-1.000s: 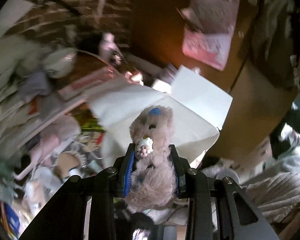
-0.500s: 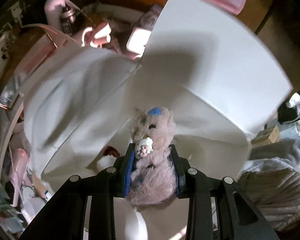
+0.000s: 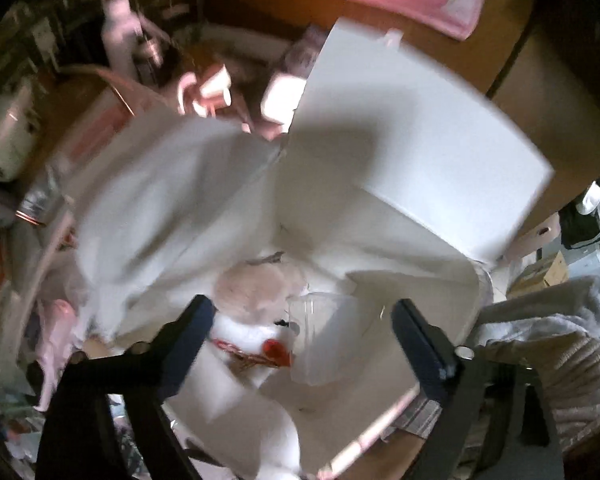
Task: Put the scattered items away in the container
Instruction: 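Grasp the small plaid-scarf plush with the right tool, then carry the plaid plush into the white box and release it, then grasp the panda plush with the left tool, then carry the panda plush into the white box and open the left tool, then move the left tool back over the desk, then grasp the black round AMORTALS pad in plastic with the right tool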
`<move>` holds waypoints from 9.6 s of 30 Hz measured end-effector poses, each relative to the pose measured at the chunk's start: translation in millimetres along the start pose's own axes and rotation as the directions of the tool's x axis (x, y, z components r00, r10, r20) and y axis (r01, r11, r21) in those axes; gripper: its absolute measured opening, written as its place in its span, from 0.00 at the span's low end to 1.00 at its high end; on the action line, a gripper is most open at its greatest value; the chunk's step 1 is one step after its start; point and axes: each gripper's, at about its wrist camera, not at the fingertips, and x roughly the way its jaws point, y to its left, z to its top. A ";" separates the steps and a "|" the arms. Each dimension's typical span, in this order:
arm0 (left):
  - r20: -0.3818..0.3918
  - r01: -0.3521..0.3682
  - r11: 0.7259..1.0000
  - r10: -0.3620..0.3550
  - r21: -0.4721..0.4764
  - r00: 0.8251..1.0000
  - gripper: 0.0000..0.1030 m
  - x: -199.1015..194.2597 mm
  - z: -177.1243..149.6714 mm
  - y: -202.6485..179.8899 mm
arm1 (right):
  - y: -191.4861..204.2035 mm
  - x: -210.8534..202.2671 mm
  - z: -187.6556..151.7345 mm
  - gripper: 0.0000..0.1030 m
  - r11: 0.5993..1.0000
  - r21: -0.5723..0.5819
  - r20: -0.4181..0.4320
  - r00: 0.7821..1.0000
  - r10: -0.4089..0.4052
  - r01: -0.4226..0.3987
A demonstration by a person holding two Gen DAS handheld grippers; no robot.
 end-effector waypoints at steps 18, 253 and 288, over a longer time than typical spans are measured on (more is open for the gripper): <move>0.380 -0.168 0.907 0.322 -0.386 0.867 1.00 -121.2 -184.1 64.1 | 4.0 -1.5 -4.7 0.97 0.999 -0.031 0.028 1.000 -0.011 0.011; 0.353 -0.231 0.710 0.571 -0.665 0.741 1.00 -93.8 -284.9 101.7 | 13.3 -1.5 2.3 0.62 0.998 -0.060 -0.023 0.999 -0.034 0.032; 0.373 -0.108 0.620 0.592 -0.777 0.715 1.00 -78.3 -382.9 145.7 | -2.4 76.4 72.0 0.84 0.974 -0.015 -0.219 0.949 -0.225 0.227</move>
